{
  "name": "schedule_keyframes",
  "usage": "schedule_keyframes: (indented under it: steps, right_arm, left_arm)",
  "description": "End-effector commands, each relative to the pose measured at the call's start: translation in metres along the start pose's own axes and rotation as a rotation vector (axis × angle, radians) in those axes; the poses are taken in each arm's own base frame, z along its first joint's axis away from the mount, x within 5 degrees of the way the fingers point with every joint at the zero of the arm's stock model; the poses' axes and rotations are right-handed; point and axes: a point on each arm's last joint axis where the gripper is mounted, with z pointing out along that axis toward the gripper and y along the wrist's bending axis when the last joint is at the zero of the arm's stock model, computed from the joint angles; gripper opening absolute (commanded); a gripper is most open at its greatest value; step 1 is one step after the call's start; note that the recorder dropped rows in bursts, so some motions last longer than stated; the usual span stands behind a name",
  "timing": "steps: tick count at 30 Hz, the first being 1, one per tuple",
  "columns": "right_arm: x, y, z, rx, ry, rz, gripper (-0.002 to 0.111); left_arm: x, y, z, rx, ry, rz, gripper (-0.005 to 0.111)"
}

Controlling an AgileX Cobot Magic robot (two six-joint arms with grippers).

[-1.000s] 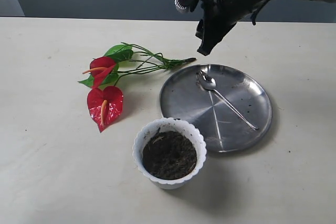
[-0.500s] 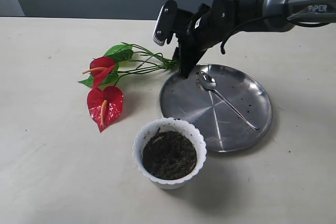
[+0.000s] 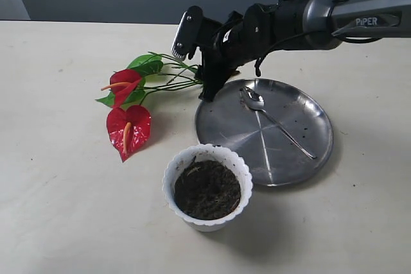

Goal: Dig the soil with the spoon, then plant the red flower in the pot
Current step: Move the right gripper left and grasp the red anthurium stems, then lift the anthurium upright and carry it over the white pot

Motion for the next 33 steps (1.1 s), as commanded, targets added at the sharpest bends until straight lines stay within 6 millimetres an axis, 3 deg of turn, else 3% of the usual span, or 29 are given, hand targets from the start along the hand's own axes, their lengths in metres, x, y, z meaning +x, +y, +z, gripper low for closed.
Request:
schedule_keyframes:
  steps: [1,9,13,15,18,19,25,33]
  right_arm:
    - [-0.004,0.001,0.001,0.014,-0.016,-0.003,0.055]
    - [-0.005,0.018,0.023,0.019,-0.029,-0.022,0.055]
    - [-0.013,0.010,0.030,0.030,-0.048,-0.016,0.055]
    - [-0.017,0.008,0.037,0.014,-0.044,-0.017,0.041]
    - [-0.023,0.004,0.040,-0.002,-0.061,0.040,-0.001]
    - [-0.026,0.002,0.039,0.004,-0.071,0.054,0.001]
    - [-0.062,-0.030,0.012,0.083,-0.233,0.261,0.000]
    - [-0.102,-0.061,-0.056,0.123,-0.439,0.468,0.000]
  left_arm:
    - [-0.001,0.000,0.000,0.004,-0.007,0.000,0.000]
    - [-0.001,0.000,0.000,0.004,-0.007,0.000,0.000]
    - [-0.001,0.000,0.000,0.004,-0.007,0.000,0.000]
    - [-0.001,0.000,0.000,0.004,-0.007,0.000,0.000]
    - [-0.001,0.000,0.000,0.004,-0.007,0.000,0.000]
    - [-0.001,0.000,0.000,0.004,-0.007,0.000,0.000]
    - [-0.001,0.000,0.000,0.004,-0.007,0.000,0.000]
    - [-0.001,0.000,0.000,0.004,-0.007,0.000,0.000]
